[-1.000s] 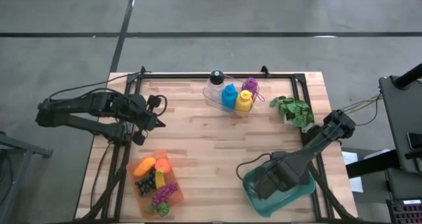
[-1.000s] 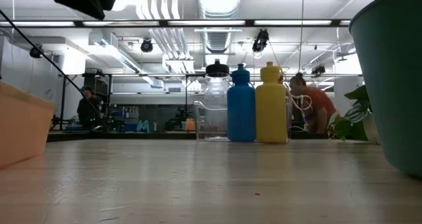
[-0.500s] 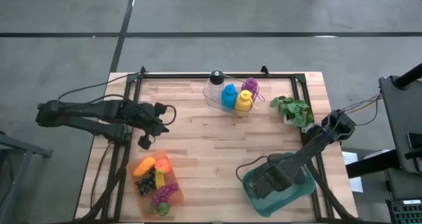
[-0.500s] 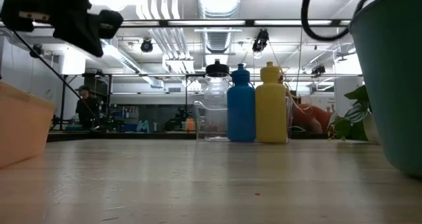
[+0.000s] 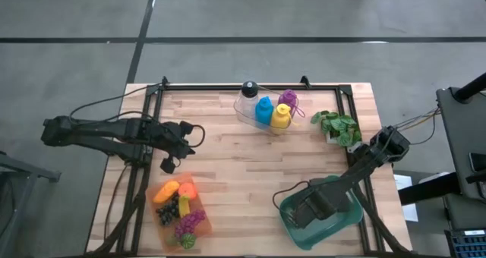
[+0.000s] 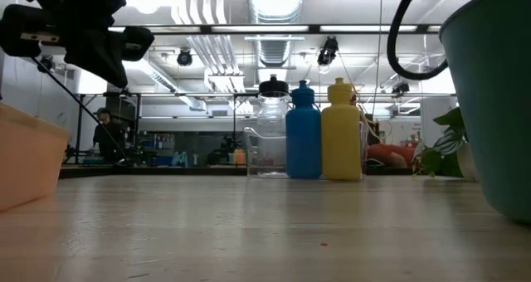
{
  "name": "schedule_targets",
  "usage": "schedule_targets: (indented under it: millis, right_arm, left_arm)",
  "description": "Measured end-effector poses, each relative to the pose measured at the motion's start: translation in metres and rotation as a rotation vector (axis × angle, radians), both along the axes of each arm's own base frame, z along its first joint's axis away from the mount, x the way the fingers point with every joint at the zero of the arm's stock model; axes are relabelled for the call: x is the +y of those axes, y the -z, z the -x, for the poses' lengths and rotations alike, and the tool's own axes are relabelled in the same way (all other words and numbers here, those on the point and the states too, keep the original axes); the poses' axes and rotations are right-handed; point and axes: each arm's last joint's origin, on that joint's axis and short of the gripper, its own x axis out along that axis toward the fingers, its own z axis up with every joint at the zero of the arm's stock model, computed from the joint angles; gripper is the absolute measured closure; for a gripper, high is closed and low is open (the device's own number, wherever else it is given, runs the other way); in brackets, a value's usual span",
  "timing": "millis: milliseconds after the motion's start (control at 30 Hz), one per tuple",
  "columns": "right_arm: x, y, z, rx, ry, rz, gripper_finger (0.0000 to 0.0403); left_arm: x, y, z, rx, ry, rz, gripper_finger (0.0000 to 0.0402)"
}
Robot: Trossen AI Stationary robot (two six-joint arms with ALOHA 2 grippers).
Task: Pick & Place Food Item
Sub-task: Put the red tuna can into the green bin
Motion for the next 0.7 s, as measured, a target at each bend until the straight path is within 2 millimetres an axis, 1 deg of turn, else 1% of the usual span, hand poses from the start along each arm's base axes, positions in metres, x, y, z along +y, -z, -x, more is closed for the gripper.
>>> schedule_targets:
  millis: [267, 433, 567, 700]
  right_arm:
    - [0.0019, 0.0002, 0.0027, 0.085, 0.005, -0.099, 0.0126]
    - [0.0023, 0.0003, 0.0033, 0.101, 0.009, -0.119, 0.0084]
    - [0.0024, 0.0003, 0.0031, 0.100, 0.010, -0.121, 0.0055]
    - [0.0038, -0.0023, 0.0014, 0.089, 0.002, -0.131, 0.0037]
  left_arm:
    - [0.0000, -0.0025, -0.0030, -0.041, 0.001, -0.001, 0.0400]
    - [0.0000, -0.0045, -0.0054, -0.073, 0.001, -0.001, 0.0400]
    - [0.0000, -0.0048, -0.0056, -0.076, 0.000, 0.000, 0.0400]
    - [0.0000, -0.0047, -0.0056, -0.075, 0.000, 0.000, 0.0400]
